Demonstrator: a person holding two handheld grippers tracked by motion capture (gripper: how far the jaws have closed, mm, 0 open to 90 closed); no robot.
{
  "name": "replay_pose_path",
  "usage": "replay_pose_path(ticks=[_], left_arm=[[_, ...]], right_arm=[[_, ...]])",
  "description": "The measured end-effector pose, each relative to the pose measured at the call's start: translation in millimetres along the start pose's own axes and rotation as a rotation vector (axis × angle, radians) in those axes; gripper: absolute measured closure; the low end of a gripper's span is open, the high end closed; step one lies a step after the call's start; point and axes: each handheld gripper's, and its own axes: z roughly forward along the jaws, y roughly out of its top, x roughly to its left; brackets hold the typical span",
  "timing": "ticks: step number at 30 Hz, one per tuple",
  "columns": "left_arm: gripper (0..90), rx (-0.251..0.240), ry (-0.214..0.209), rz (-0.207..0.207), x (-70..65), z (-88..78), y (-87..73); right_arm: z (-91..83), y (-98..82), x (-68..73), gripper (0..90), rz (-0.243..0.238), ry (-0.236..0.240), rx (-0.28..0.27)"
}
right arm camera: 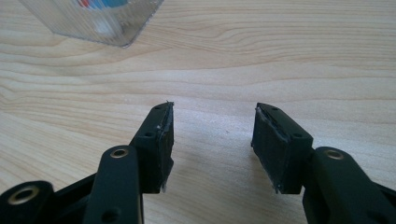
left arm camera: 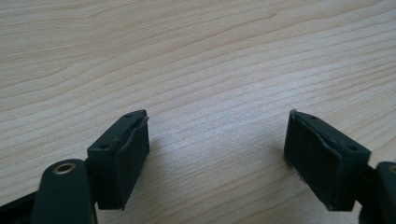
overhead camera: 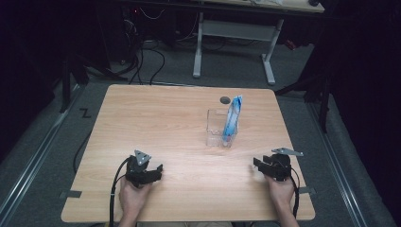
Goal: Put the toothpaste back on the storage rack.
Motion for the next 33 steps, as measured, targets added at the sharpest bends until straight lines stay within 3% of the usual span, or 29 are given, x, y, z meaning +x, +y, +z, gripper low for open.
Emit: replay_pose_path(ticks=[5, 15, 19, 20, 33], left_arm=[[22.6, 0.000, 0.000, 0.000, 0.0, 0.0, 0.0], [22.6, 0.001, 0.001, -0.001, -0.3, -0.1, 0.0], [22.6, 0.000, 0.002, -0.001, -0.4, -0.1, 0.0], [22.5, 0.000, 0.002, -0.001, -0.5, -0.1, -0.1], [22.5, 0.000, 0.003, -0.002, -0.6, -0.2, -0.2]], right_arm=[[3.4, -3.0, 0.2, 48.5, -0.026, -0.039, 0.003], [6.0, -4.8, 2.3, 47.9, -0.054, -0.072, -0.007], [8.1, -7.6, 6.7, 46.2, -0.101, -0.102, -0.023], [9.2, -9.3, 9.3, 45.2, -0.131, -0.117, -0.031], [9.6, -9.3, 10.3, 40.4, -0.140, -0.104, -0.026]])
